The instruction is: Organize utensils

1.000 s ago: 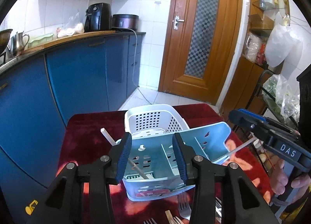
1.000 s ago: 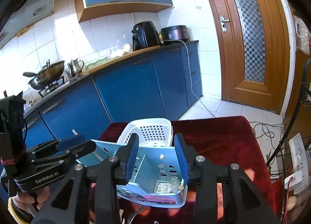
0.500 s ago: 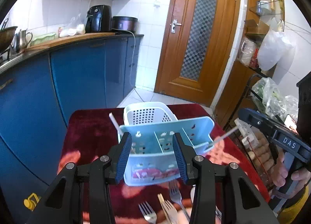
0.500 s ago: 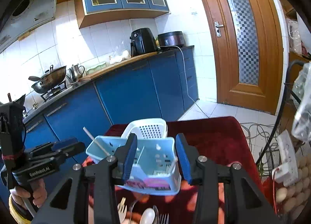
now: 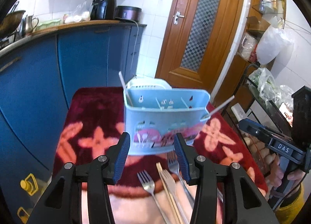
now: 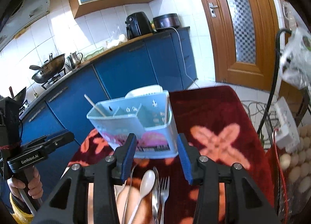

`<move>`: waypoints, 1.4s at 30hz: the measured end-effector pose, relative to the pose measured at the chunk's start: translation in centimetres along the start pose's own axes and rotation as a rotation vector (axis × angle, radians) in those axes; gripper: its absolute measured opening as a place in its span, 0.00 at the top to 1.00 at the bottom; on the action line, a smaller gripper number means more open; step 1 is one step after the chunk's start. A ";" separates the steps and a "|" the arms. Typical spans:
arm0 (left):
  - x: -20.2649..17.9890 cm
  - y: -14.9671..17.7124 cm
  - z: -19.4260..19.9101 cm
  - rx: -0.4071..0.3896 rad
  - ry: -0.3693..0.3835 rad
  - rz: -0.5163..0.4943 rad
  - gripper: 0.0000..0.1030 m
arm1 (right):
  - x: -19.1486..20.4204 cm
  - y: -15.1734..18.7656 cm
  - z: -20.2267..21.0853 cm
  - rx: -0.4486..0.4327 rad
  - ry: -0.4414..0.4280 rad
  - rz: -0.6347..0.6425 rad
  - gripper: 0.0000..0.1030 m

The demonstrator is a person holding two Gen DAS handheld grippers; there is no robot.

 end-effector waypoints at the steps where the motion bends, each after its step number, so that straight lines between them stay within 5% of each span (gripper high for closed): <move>1: 0.1 0.4 -0.1 0.008 -0.002 0.004 0.53 | -0.2 0.5 -0.1 0.009 0.002 -0.004 0.55; 20: 1.8 7.6 -3.5 0.175 -0.017 0.104 0.52 | -2.1 8.2 -2.6 0.188 0.008 -0.048 0.54; 42: 3.1 10.4 -8.3 0.239 0.035 0.192 0.53 | -3.4 11.2 -4.6 0.265 0.009 -0.097 0.55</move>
Point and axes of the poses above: each gripper's, at about its wrist camera, not at the fingertips, and z roughly against the way its jaws point, x to its left, y to its underside, the point moved 8 cm from there along -z, roughly the way its jaws point, and after that the axes turned 7 degrees about y, right-handed, at the moved point
